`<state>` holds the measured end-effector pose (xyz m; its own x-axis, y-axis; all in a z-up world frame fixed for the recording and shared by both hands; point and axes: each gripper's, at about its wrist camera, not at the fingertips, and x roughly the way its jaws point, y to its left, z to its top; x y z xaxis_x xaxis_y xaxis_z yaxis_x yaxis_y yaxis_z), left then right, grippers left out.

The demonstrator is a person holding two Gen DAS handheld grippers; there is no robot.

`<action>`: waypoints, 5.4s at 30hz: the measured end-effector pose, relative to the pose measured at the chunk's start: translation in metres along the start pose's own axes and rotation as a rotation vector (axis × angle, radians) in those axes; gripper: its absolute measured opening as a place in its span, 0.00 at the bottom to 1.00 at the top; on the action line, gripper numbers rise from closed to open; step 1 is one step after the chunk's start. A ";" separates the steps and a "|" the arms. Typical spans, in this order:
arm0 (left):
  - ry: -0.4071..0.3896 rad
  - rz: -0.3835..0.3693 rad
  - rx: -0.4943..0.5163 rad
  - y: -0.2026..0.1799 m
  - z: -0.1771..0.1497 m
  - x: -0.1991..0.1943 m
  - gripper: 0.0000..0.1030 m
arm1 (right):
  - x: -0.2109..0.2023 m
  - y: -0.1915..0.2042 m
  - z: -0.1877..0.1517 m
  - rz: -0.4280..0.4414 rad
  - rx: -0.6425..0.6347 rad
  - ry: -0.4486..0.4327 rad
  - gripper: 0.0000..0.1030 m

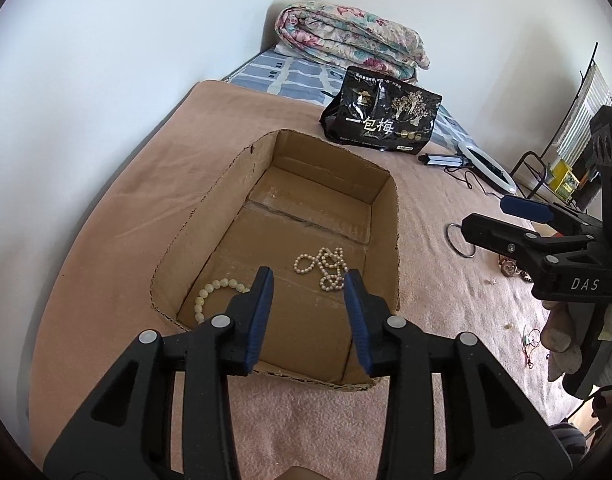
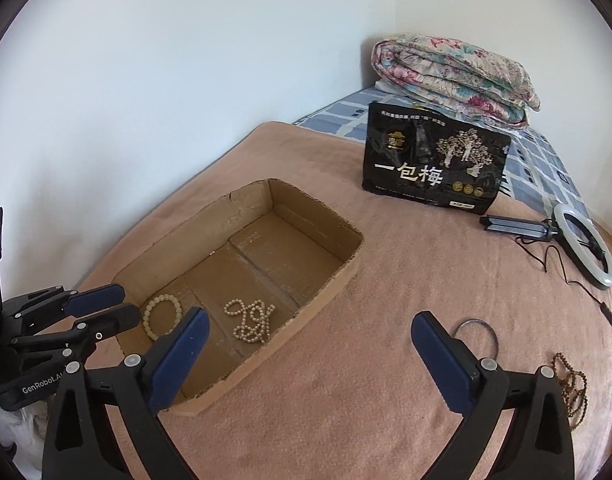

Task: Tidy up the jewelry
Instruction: 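Move the left gripper to the blue bangle while the right approaches the wooden mala, then grasp the blue bangle with the left gripper while the right grasps the wooden mala, then carry the bangle and mala in both grippers over the cardboard box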

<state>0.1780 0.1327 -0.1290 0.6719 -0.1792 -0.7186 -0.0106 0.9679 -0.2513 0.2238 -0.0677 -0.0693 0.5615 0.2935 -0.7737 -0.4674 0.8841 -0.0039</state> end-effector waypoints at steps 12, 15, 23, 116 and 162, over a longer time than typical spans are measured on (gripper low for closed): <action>-0.001 -0.052 0.054 -0.051 0.000 -0.001 0.48 | -0.058 -0.081 -0.034 -0.111 0.067 -0.049 1.00; 0.002 -0.068 0.072 -0.069 -0.001 0.001 0.48 | -0.072 -0.107 -0.045 -0.146 0.103 -0.057 1.00; 0.024 -0.118 0.119 -0.116 -0.001 0.017 0.48 | -0.106 -0.181 -0.081 -0.225 0.209 -0.060 1.00; 0.098 -0.150 0.214 -0.236 0.022 0.209 0.01 | 0.017 -0.352 -0.153 -0.304 0.536 0.214 0.19; -0.140 -0.165 0.187 -0.192 0.045 0.042 0.01 | -0.096 -0.233 -0.064 -0.222 0.357 -0.012 0.17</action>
<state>0.2416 -0.0523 -0.0814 0.7489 -0.3232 -0.5786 0.2351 0.9458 -0.2241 0.2353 -0.3250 -0.0346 0.6305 0.0840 -0.7716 -0.0691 0.9963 0.0520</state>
